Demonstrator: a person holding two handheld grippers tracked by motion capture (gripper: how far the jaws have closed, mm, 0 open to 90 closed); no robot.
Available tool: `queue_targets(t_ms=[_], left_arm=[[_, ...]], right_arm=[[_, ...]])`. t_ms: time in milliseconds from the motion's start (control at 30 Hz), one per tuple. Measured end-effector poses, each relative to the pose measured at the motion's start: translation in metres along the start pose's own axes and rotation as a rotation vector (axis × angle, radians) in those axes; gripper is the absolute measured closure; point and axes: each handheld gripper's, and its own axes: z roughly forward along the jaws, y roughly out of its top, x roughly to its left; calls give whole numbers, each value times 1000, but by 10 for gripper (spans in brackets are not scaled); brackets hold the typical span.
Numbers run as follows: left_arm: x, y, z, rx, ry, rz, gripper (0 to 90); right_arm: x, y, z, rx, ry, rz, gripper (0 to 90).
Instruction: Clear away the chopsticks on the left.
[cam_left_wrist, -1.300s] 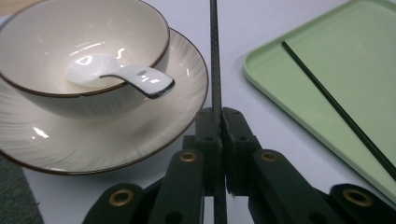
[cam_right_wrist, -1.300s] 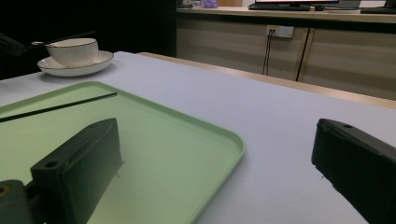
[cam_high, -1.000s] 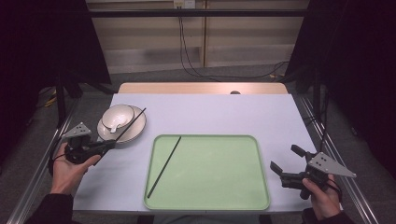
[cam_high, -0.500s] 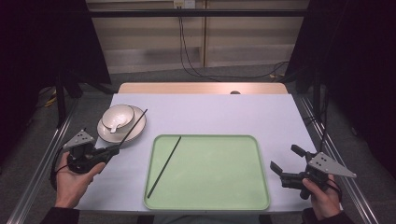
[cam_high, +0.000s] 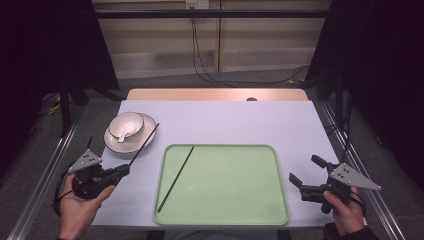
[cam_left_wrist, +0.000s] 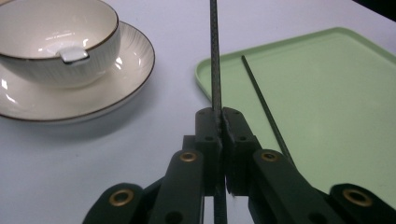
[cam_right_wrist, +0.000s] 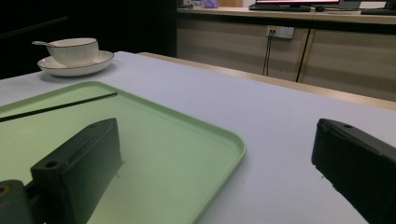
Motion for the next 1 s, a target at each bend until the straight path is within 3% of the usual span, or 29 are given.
queue_targets(t_ms=[67,300,600,733,833,1000], left_arm=[[-7,-3,-2,-9,17,-10,863],[-29,-11,11,3,-22,-32,863],[-46,-11,38,55,-39,-23,863],[-53,-10,48,97,-16,-17,864],[-60,-11,55,97,-16,-50,863],[-69,-10,68,132,-23,-45,864]], right_arm=[[0,0,0,0,-5,-2,9],[0,0,0,1,0,-4,9],[0,0,1,0,3,-11,9],[1,0,1,0,0,-9,2],[0,0,1,1,1,-7,2],[1,0,1,2,3,-11,3]])
